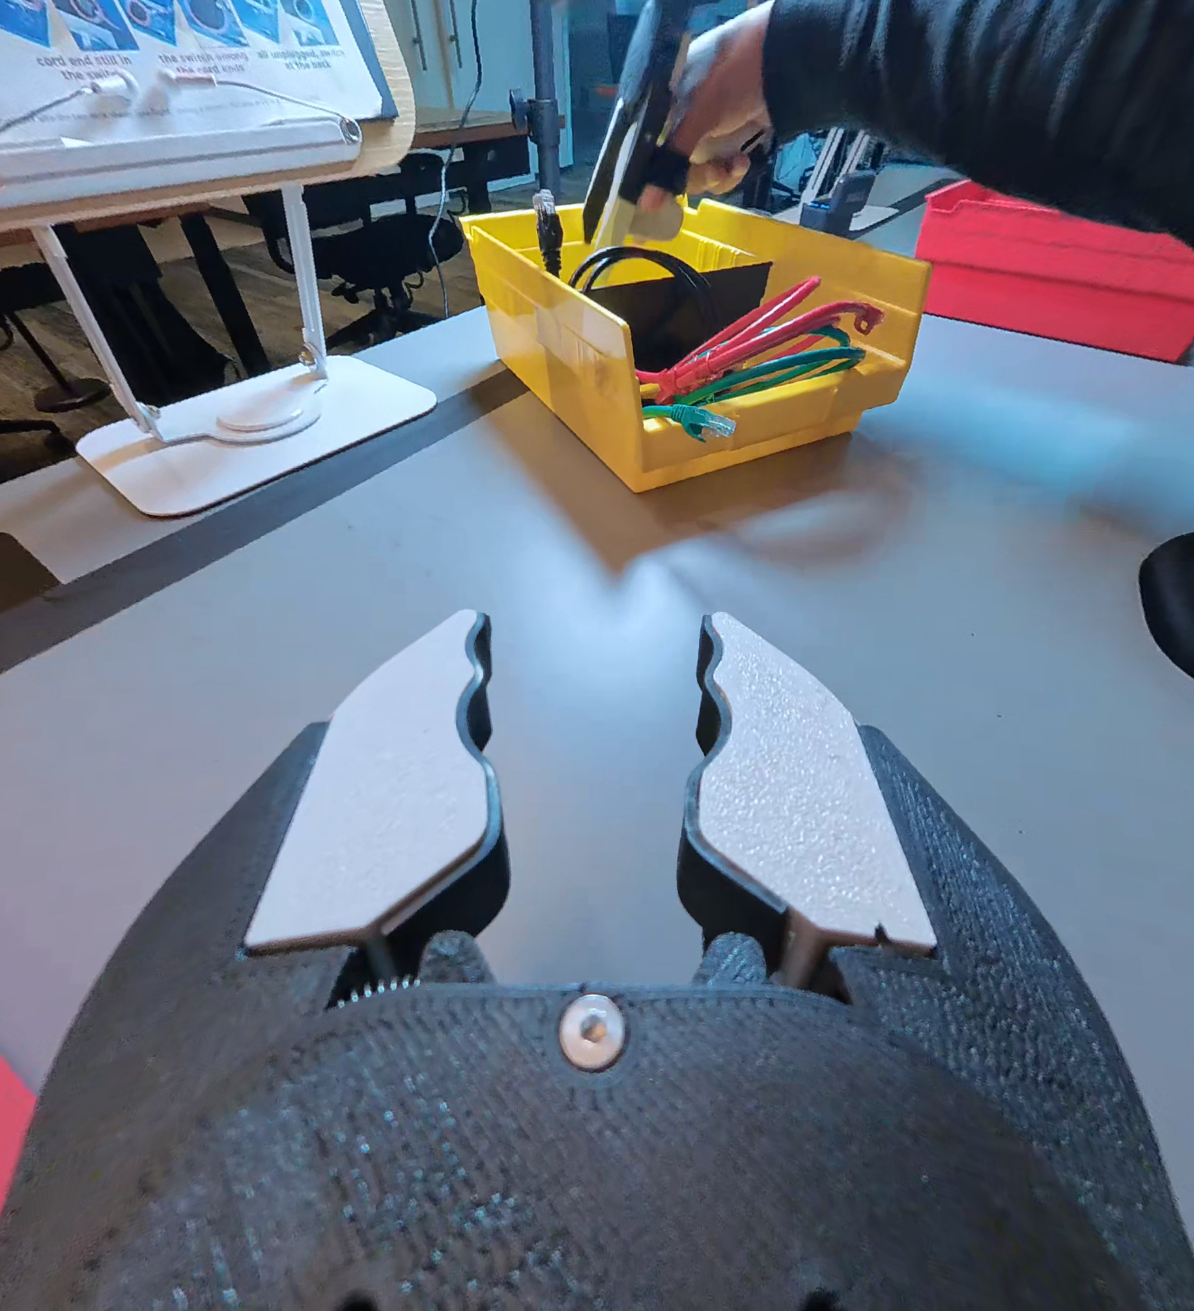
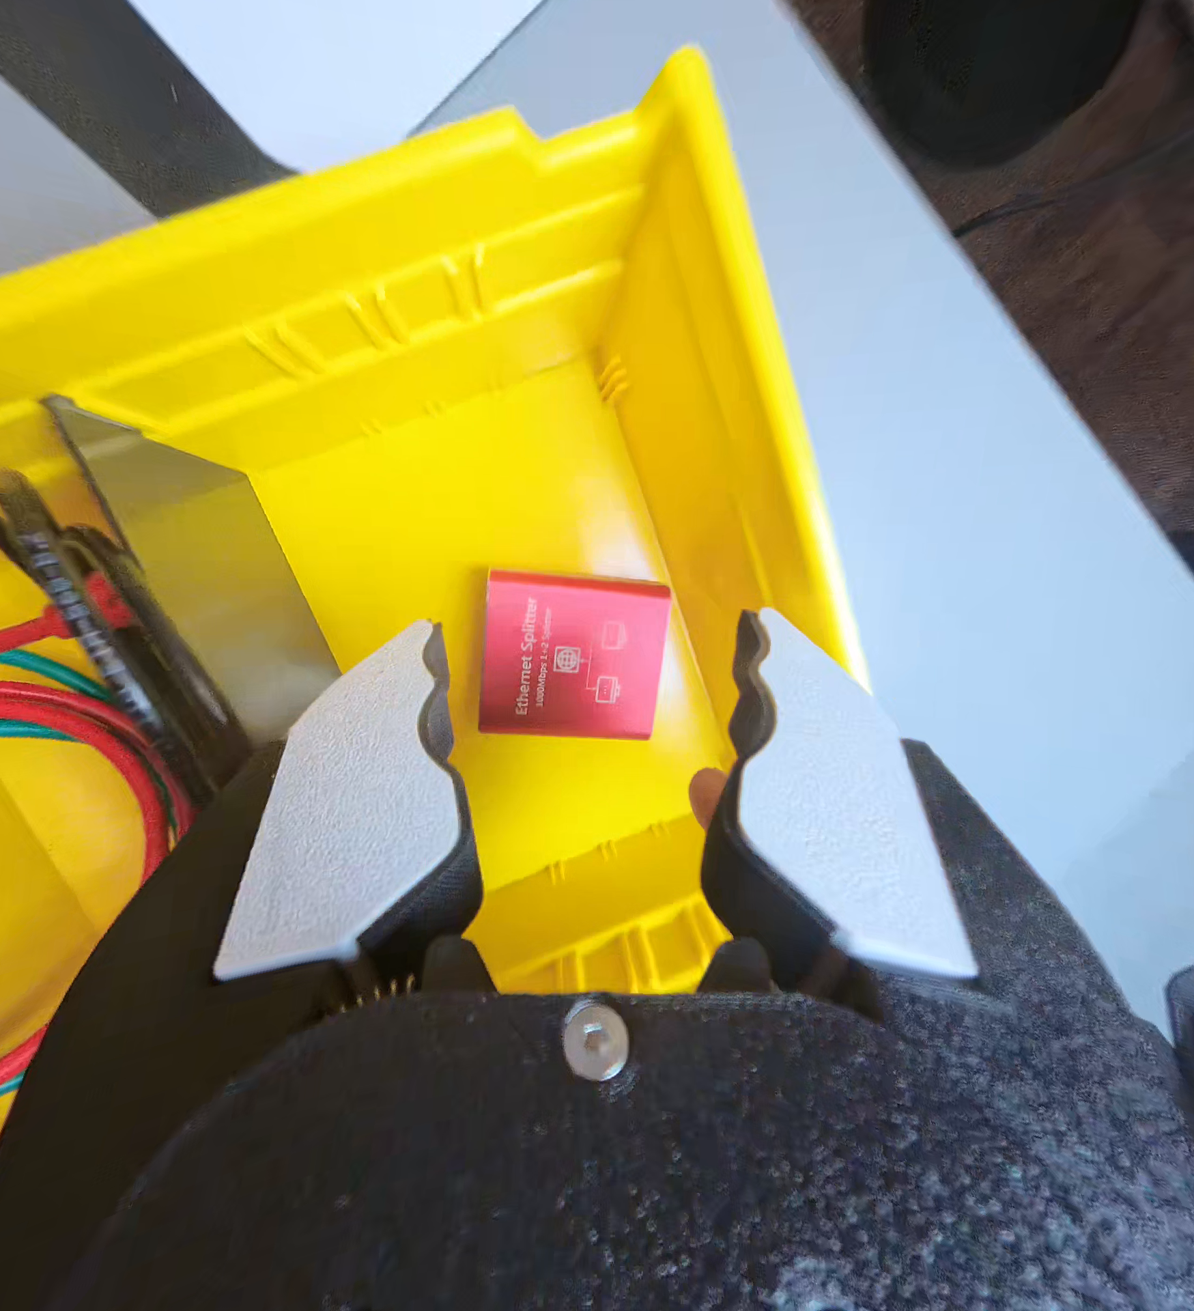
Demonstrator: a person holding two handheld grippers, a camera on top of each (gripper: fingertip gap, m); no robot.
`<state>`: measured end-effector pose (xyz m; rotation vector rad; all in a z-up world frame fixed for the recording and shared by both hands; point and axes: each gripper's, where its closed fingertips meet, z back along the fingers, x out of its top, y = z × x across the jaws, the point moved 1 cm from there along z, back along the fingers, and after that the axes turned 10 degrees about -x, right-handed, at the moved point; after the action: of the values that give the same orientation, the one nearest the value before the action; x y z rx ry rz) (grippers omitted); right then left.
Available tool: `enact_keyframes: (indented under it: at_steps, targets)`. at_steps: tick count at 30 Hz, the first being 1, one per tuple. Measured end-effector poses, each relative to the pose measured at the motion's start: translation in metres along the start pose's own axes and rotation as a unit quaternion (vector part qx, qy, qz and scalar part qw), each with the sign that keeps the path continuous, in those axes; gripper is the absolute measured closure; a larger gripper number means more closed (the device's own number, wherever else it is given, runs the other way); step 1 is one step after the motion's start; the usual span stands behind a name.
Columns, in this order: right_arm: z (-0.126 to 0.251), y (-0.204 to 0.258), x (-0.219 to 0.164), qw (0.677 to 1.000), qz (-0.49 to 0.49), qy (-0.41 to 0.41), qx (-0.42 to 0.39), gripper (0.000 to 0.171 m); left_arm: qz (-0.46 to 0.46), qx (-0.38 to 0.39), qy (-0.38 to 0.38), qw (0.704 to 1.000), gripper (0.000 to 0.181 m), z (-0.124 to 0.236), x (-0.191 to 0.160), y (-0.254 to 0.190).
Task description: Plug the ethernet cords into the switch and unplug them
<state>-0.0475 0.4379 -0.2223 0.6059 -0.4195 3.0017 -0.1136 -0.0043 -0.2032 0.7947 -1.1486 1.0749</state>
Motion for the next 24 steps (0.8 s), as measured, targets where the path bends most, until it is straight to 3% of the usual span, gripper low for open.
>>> enact_keyframes:
  at_steps: [3, 6, 9, 12, 14, 17, 20, 24]
  targets:
    - [0.047, -0.006, 0.013, 0.996, -0.015, -0.079, -0.026, 0.093, -0.015, 0.011, -0.007, 1.0, 0.126, 0.004, 0.007, -0.001]
    - [0.105, 0.024, 0.023, 0.984, 0.003, -0.174, -0.039, 0.096, -0.029, 0.018, -0.021, 0.999, 0.126, 0.009, 0.018, -0.003]
    - [0.153, 0.092, 0.011, 0.97, 0.048, -0.235, -0.034, 0.099, -0.035, 0.02, -0.046, 0.998, 0.126, 0.02, 0.036, -0.007]
    - [0.178, 0.185, -0.026, 0.961, 0.119, -0.249, -0.006, 0.105, -0.05, 0.029, -0.066, 0.996, 0.127, 0.04, 0.057, -0.008]
    - [0.177, 0.244, -0.056, 0.958, 0.156, -0.24, 0.013, 0.112, -0.053, 0.026, -0.063, 0.996, 0.126, 0.057, 0.065, -0.009]
    - [0.133, 0.294, -0.095, 0.968, 0.182, -0.175, -0.006, 0.11, -0.056, 0.029, -0.041, 0.997, 0.126, 0.082, 0.061, -0.007]
    - [0.084, 0.279, -0.106, 0.972, 0.178, -0.131, -0.084, 0.106, -0.064, 0.057, 0.054, 0.995, 0.123, 0.107, 0.027, 0.007]
    - [0.068, 0.222, -0.089, 0.945, 0.215, -0.097, -0.225, 0.106, -0.091, 0.105, 0.185, 0.973, 0.123, 0.155, -0.022, 0.029]
